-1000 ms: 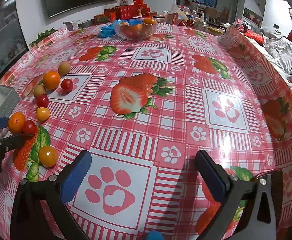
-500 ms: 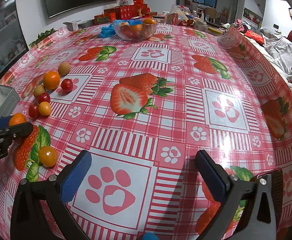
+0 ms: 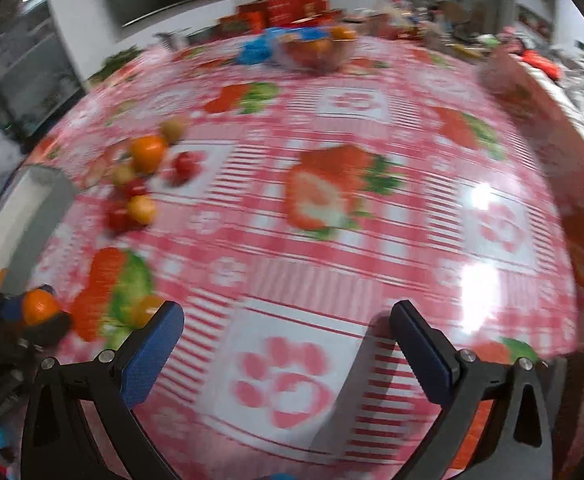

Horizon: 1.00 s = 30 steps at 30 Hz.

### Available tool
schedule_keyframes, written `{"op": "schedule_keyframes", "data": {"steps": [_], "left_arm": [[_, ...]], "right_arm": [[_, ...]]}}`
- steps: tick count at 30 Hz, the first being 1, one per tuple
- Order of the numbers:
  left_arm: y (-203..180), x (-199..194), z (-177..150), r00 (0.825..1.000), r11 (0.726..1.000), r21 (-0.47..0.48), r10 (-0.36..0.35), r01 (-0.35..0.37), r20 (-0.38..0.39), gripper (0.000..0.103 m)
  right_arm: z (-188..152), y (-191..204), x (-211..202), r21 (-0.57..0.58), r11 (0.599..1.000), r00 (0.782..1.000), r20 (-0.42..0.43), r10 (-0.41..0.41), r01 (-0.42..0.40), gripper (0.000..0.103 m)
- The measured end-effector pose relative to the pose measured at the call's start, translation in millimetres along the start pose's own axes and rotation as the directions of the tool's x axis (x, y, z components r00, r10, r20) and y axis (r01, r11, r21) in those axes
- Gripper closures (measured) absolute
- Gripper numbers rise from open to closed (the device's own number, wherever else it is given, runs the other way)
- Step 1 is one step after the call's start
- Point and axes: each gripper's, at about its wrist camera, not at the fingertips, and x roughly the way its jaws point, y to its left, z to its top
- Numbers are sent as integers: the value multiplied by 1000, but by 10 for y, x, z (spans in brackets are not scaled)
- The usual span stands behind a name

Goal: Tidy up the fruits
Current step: 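Close the left gripper on a large tangerine, then grasp a red cherry tomato with the right gripper while the left holds the tangerine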

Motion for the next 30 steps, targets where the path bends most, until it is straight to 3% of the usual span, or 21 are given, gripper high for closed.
{"op": "schedule_keyframes", "data": {"steps": [5,10,19,22,23,24,26,30], "left_arm": [[26,-63,-99,1000,1000,-22,2,-2,5,64],[51,-78,-135,1000,999,-36,-5,5,11,64],[59,-76,-136,1000,999,-37,-4,4,15,64],[64,-74,-133,1000,999,-41,-3,3,15,64],[58,-73,-133,1000,999,-40,-2,3,15,64],[58,-70,-131,1000,999,-42,-2,2,15,64],[56,-72,-132,1000,999,-45,-1,2,16,64],[45,-73,-136,1000,999,-47,2,-2,19,64]], "right_arm": [[235,224,96,-41,999,999,-14,32,-32,1],[502,272,252,34,996,996,-30,86,-85,14],[820,511,500,16,998,998,-15,64,-64,28],[826,643,537,-52,999,1000,-3,6,-6,45],[817,690,533,-85,996,1000,5,-12,12,67],[806,725,532,-113,993,1000,12,-20,22,81],[774,703,509,-110,994,1000,18,-4,5,81],[674,457,364,-1,994,994,16,108,-108,81]]}}
